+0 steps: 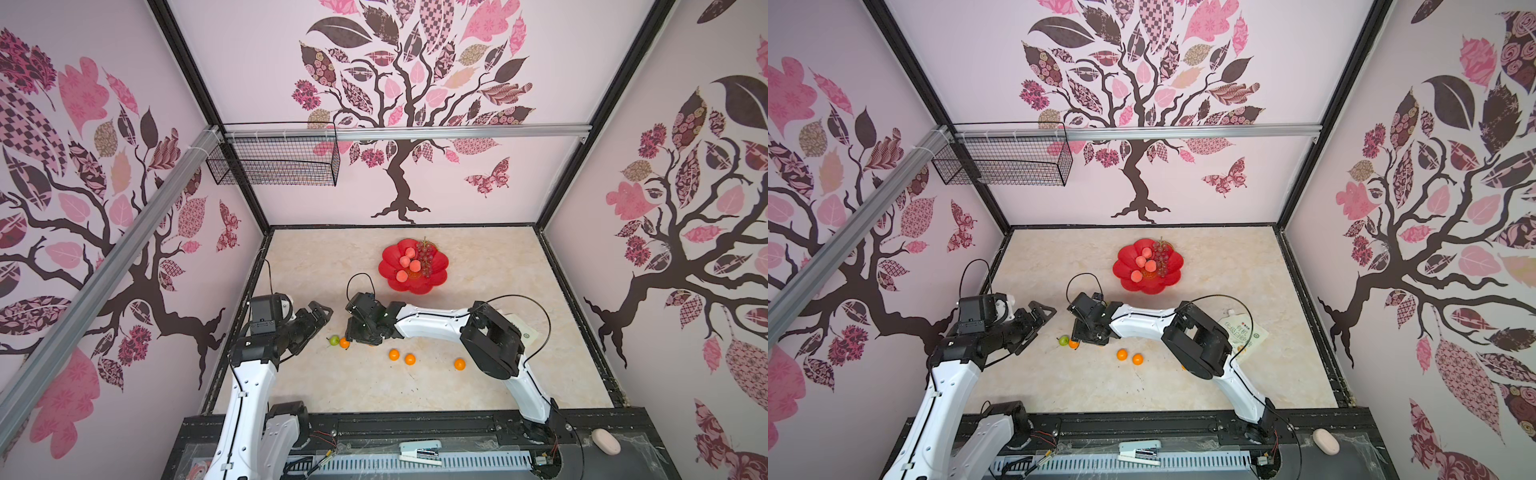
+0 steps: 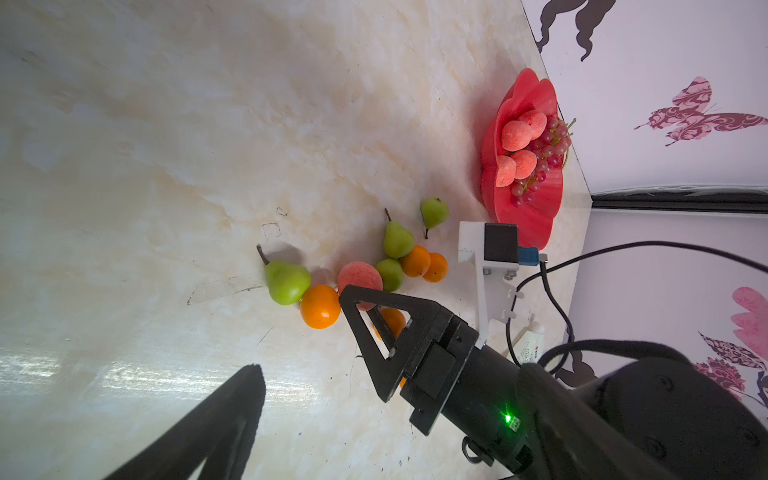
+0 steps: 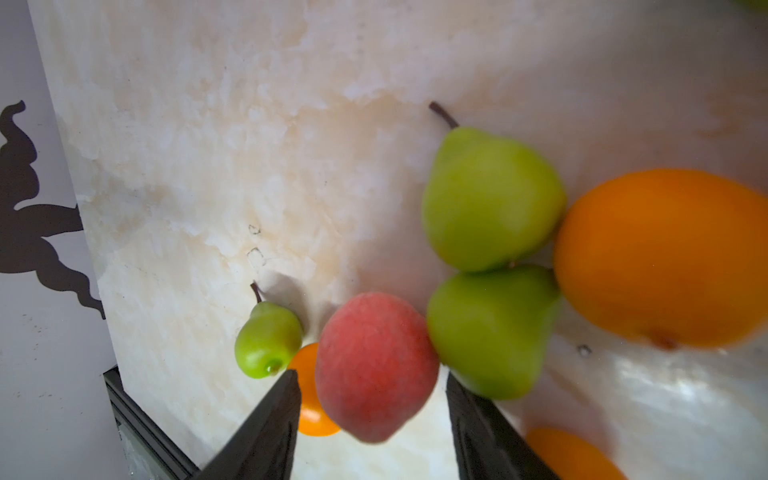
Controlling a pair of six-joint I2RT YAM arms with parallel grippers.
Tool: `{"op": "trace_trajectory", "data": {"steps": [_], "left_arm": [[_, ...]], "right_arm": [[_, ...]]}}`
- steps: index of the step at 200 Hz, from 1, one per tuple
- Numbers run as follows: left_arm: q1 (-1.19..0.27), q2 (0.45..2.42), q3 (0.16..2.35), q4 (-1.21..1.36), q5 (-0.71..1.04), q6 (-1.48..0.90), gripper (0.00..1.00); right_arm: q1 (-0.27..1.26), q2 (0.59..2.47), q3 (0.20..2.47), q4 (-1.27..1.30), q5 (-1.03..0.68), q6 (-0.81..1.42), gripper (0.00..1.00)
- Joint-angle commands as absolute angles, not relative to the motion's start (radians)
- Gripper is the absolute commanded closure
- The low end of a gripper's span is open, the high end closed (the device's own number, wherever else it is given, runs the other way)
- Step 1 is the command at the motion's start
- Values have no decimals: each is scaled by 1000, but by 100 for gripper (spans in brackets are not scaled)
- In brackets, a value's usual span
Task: Place and organize the fake fruits in the fruit bowl
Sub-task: 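Raise the right gripper and move it over the last pink peach, then lower the right gripper and close it on the pink peach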
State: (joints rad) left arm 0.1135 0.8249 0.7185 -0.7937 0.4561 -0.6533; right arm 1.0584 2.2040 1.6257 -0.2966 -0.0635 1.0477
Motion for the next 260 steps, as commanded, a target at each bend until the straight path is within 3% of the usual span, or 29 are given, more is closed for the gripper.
{"op": "trace_trajectory", "data": {"steps": [1, 88, 160, 260], "left_arm": [[119, 826, 706, -770, 472, -635, 2], [120, 838, 700, -753, 491, -633, 1], [120, 838, 696, -748, 500, -631, 2], [120, 843, 693, -727, 530, -615, 2]], "right_arm": [[1061, 2258, 1676, -352, -24, 1037, 40], [1059, 2330, 1742, -438, 20, 1008, 40], [1058, 2338, 1738, -442, 12, 993, 50], [1043, 2262, 1747, -468, 27, 956, 55]]}}
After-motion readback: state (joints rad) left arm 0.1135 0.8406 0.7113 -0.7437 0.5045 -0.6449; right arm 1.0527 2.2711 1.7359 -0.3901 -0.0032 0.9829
